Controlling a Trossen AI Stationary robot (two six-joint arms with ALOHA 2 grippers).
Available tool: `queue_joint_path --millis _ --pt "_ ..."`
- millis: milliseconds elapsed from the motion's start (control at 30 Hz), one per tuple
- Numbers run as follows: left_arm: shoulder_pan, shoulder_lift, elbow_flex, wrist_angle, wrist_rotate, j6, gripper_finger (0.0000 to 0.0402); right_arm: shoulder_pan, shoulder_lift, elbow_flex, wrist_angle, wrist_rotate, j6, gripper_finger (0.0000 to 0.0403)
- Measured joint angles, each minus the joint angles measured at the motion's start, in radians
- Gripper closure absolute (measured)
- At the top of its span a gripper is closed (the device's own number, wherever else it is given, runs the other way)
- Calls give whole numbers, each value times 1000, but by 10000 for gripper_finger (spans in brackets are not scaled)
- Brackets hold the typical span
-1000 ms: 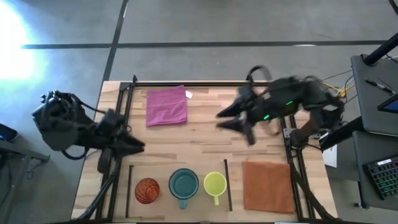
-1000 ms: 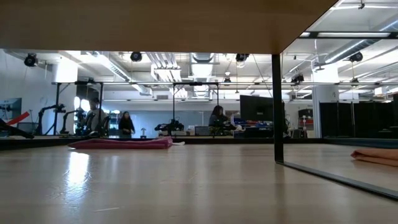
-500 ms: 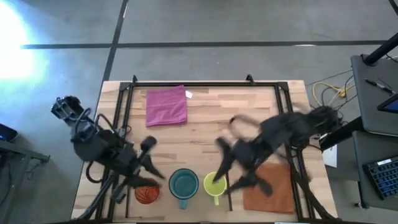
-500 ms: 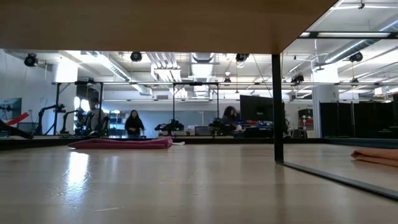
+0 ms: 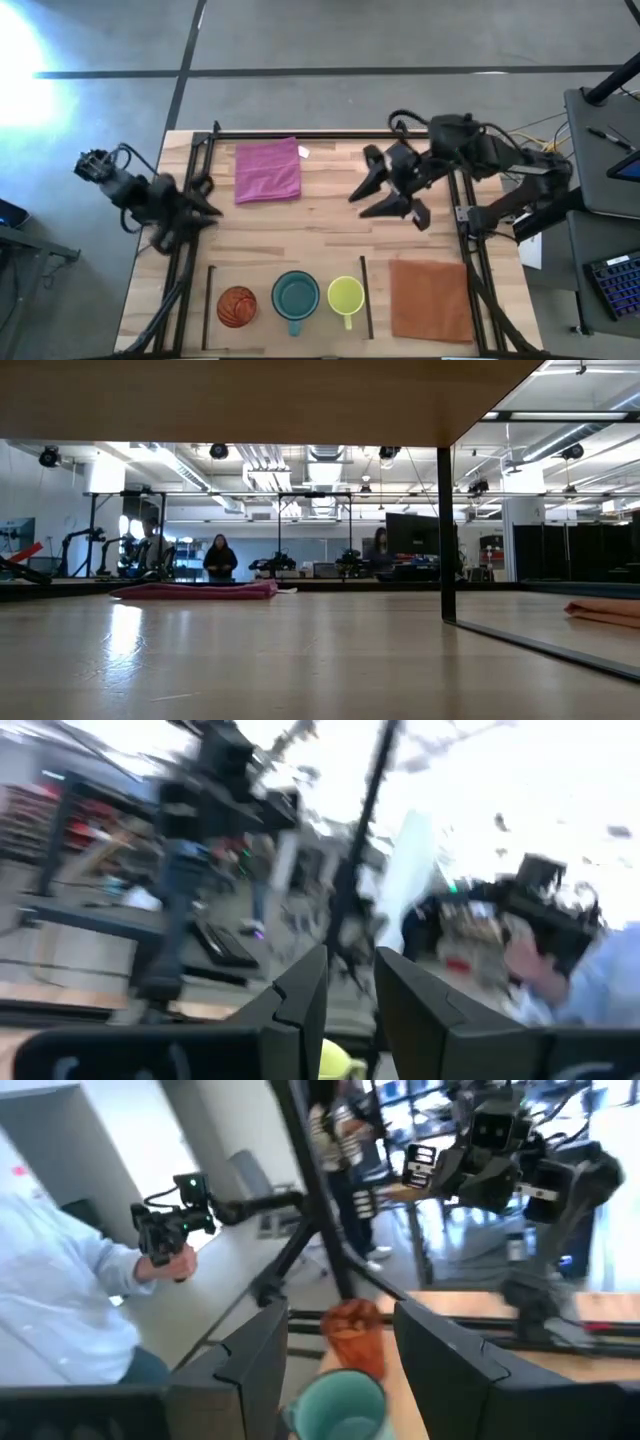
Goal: Stack small to large cups/mugs on shelf
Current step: Return to Home Position
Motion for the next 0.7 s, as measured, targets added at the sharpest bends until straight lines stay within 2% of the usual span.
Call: queue_joint_path --millis 100,233,400,467,600,667,700 --pt "0 -153 -121 -1 -66 -18 328 -36 -108 -145 67 12 4 225" --pt "0 -349 -254 -7 -137 3 328 -49 -267 -352 211 103 22 225" --pt "0 -544 -326 -46 -164 72 328 -74 -433 -594 388 160 69 225" --pt "0 -549 -321 -76 -182 96 328 -75 -483 -674 425 177 85 225" --pt "-1 -519 -250 -209 -258 78 328 -75 -604 -795 459 298 116 225" --pt "-1 -496 -245 -242 -350 61 328 -76 -643 -851 472 340 134 225" --pt "-1 -479 -249 -239 -361 60 328 -76 -665 -878 472 350 137 225"
